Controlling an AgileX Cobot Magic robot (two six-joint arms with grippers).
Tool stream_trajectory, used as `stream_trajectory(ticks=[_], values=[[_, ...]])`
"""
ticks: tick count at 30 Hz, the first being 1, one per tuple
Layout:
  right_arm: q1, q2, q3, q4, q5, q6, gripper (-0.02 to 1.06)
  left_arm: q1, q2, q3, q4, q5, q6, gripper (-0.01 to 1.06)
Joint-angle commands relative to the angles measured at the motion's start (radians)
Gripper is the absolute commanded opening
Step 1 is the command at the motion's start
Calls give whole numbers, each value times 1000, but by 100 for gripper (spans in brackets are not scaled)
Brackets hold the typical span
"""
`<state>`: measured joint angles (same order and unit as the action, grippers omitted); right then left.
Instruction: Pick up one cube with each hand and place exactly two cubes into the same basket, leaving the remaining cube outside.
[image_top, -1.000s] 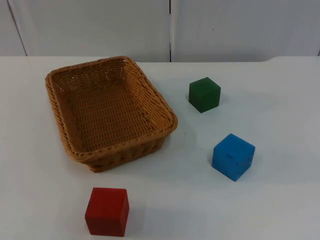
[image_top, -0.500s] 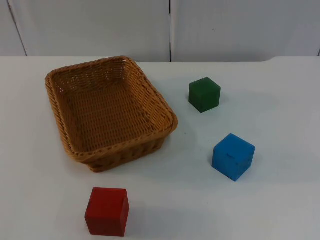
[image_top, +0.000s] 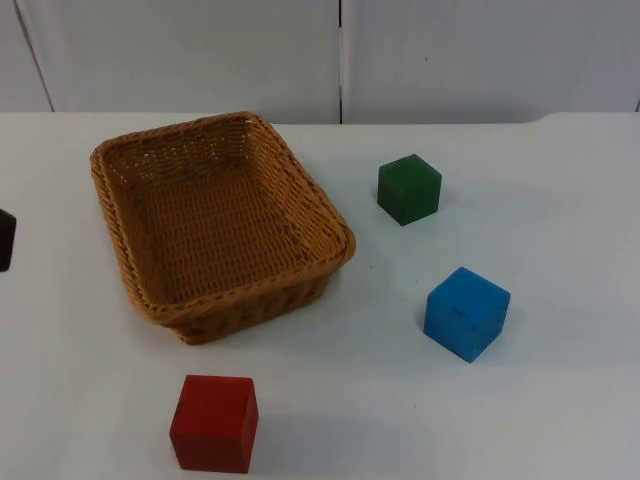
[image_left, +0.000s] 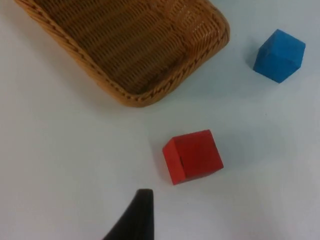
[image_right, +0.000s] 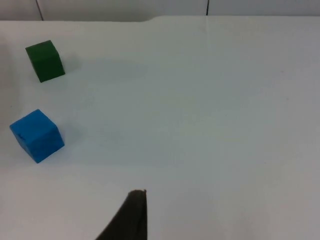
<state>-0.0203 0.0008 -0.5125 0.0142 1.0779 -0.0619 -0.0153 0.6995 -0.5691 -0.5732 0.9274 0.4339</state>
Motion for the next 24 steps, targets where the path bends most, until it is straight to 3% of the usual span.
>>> stream_trajectory(ticks=[1,6,16,19,23,24], values=[[-4,-1,-4,13,-2,-31,104,-5,17,-6,-21,1,7,105],[-4,76,-39,17,-20,-31,104,-5,53,-6,-21,2,7,105],[-4,449,-206,24,-106,-31,104,-5,59,-6,-21,2,7,105],[-4,545,-250,60,-106,-66,104,-5,59,-6,-19,2,2,105],[-4,766,-363,199,-109,-190,104,-5,71,-6,-15,2,-19,105],[-4,766,-363,199,-109,-190,104,-5,71,-6,-15,2,-19,105]])
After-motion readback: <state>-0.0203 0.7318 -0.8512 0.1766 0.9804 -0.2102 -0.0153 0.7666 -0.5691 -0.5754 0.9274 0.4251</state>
